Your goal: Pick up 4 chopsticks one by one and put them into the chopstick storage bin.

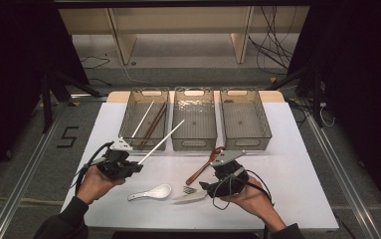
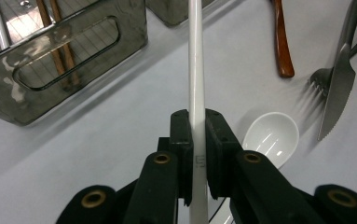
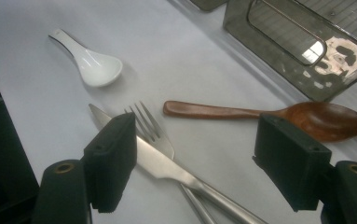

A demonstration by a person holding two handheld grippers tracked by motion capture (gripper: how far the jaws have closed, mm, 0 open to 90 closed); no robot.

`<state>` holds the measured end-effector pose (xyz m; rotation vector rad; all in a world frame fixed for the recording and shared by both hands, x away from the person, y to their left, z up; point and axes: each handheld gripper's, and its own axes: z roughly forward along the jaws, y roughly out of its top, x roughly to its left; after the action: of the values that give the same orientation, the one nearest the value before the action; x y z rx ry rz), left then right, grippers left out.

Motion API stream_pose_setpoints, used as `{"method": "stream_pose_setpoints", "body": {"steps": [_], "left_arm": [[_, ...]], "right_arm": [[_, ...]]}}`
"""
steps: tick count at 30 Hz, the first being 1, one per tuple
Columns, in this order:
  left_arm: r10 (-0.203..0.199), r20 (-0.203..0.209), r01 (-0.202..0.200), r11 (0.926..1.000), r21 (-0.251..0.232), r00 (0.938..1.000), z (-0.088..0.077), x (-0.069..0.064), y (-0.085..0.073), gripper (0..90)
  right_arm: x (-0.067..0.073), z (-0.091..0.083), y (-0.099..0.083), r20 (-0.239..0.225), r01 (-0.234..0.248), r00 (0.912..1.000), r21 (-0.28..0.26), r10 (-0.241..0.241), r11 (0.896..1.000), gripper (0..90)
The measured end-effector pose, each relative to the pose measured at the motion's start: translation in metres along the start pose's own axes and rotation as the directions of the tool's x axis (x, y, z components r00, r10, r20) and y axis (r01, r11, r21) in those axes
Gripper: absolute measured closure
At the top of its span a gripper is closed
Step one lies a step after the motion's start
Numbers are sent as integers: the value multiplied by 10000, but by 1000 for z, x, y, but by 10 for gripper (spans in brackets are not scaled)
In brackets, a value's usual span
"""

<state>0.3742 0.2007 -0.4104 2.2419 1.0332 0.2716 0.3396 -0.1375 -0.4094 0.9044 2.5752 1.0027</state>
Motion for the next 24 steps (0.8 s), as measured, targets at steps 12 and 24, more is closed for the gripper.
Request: {"method": "stream_pose_setpoints", "body": {"steps": [12, 24], "left_arm": [[-138, -145, 134, 9994, -304, 9998, -1, 11, 13, 824], [-711, -475, 675, 9950, -739, 9963, 2, 33, 33, 824]], "right_arm": [[-1, -5, -7, 62, -135, 9999, -53, 136, 9999, 296], [0, -11, -12, 93, -384, 9992, -424, 388, 9984, 280]]}}
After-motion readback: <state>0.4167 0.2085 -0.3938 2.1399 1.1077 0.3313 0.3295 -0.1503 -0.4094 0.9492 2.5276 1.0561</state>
